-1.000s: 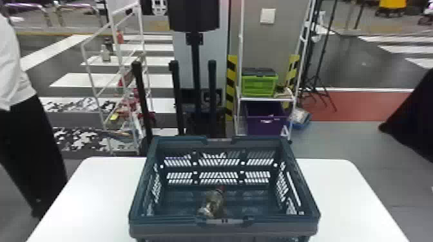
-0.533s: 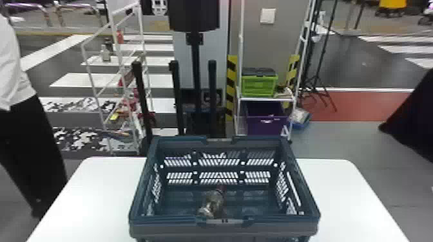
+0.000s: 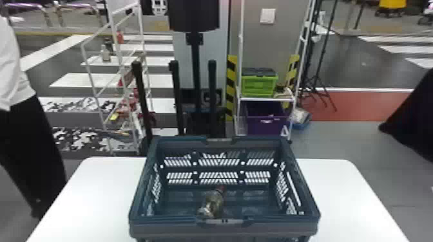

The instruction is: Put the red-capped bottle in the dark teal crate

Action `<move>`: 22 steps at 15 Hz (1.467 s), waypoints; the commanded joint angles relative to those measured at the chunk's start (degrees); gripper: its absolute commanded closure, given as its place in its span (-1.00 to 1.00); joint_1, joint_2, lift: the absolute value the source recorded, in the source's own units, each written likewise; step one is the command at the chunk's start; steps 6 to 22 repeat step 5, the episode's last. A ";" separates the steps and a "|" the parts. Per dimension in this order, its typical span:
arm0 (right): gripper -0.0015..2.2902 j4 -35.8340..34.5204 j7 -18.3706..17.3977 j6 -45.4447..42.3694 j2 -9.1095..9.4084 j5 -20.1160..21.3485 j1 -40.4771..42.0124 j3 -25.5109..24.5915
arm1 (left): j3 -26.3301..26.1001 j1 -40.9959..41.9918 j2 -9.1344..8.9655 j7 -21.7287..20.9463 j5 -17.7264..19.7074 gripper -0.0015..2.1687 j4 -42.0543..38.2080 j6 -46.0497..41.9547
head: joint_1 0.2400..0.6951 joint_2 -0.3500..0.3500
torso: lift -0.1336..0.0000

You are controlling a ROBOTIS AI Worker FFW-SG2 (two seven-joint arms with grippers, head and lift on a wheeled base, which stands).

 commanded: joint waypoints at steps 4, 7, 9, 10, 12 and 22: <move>-0.87 -0.03 0.00 0.48 -0.35 -0.39 -0.24 0.00 | -0.93 0.53 -0.06 0.00 -0.08 -0.97 -0.52 0.83 | 0.14 0.00 | 1.00; -0.87 -0.03 0.00 0.48 -0.26 -0.39 -0.15 0.00 | -1.02 0.53 -0.06 0.00 -0.08 -0.97 -0.70 1.01 | 0.14 0.00 | 1.00; -0.87 -0.03 0.00 0.48 -0.26 -0.39 -0.15 0.00 | -1.02 0.53 -0.06 0.00 -0.08 -0.97 -0.70 1.01 | 0.14 0.00 | 1.00; -0.87 -0.03 0.00 0.48 -0.26 -0.39 -0.15 0.00 | -1.02 0.53 -0.06 0.00 -0.08 -0.97 -0.70 1.01 | 0.14 0.00 | 1.00; -0.87 -0.03 0.00 0.48 -0.26 -0.39 -0.15 0.00 | -1.02 0.53 -0.06 0.00 -0.08 -0.97 -0.70 1.01 | 0.14 0.00 | 1.00; -0.87 -0.03 0.00 0.48 -0.26 -0.39 -0.15 0.00 | -1.02 0.53 -0.06 0.00 -0.08 -0.97 -0.70 1.01 | 0.14 0.00 | 1.00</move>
